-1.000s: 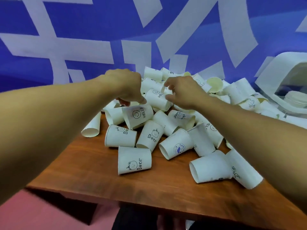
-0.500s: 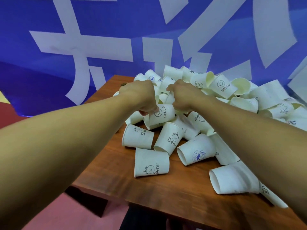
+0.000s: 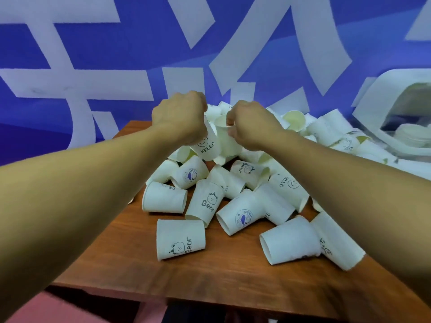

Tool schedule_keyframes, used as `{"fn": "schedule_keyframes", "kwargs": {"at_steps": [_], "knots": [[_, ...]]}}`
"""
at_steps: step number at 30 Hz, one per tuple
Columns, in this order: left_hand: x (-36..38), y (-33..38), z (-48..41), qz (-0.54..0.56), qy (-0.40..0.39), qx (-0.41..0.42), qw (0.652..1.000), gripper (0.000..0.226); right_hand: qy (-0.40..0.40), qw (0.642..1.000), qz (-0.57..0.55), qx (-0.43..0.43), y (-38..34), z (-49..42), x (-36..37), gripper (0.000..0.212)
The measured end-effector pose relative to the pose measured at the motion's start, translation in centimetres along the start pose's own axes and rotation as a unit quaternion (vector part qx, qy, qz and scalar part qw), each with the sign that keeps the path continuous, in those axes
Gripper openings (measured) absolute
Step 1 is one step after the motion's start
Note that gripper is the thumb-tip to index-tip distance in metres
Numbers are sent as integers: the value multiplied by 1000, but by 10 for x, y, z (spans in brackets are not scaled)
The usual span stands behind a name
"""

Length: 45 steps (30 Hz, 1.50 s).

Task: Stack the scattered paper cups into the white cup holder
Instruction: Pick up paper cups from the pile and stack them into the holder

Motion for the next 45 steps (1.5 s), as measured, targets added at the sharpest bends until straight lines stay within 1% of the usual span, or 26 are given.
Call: {"fn": "schedule_keyframes", "kwargs": {"at_steps": [2,6,9,11,18,21,25,28,31,35,39,45], "knots": [[-7,20,-5,5,34,26,999,43,32,999,10,5,16,4,-18,20],[-18,73,-11,5,87,80,993,27,95,994,47,24,57,20,-57,21],[-19,121,-10,33,109,115,987,16,126,988,71,44,92,37,-82,19],[-19,154,-8,44,117,138,983,14,144,984,86,65,118,51,-98,19],[1,266,-6,101,125,197,967,17,132,971,136,146,213,104,-144,19],[16,312,-6,129,125,226,957,16,129,963,165,169,250,124,-162,21],[35,368,-12,162,123,264,943,16,138,948,195,212,296,146,-178,20],[53,402,-22,181,118,272,938,16,153,935,214,239,330,155,-183,22],[77,429,-30,194,114,281,933,15,156,926,233,252,360,159,-180,25],[111,453,-34,212,108,291,927,14,151,924,238,260,393,158,-165,24],[138,463,-38,222,108,298,922,18,159,921,241,262,418,155,-147,24],[160,468,-36,191,100,336,917,20,167,921,237,261,446,150,-122,22]]}}
Point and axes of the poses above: each hand's wrist, its own z-axis away from the middle knuckle, its own x-axis out of the palm, y = z × x, the point moved 5 cm from there along -z, towards the middle knuckle, and after that the axes turned 12 degrees about y, right-handed, at the moved point
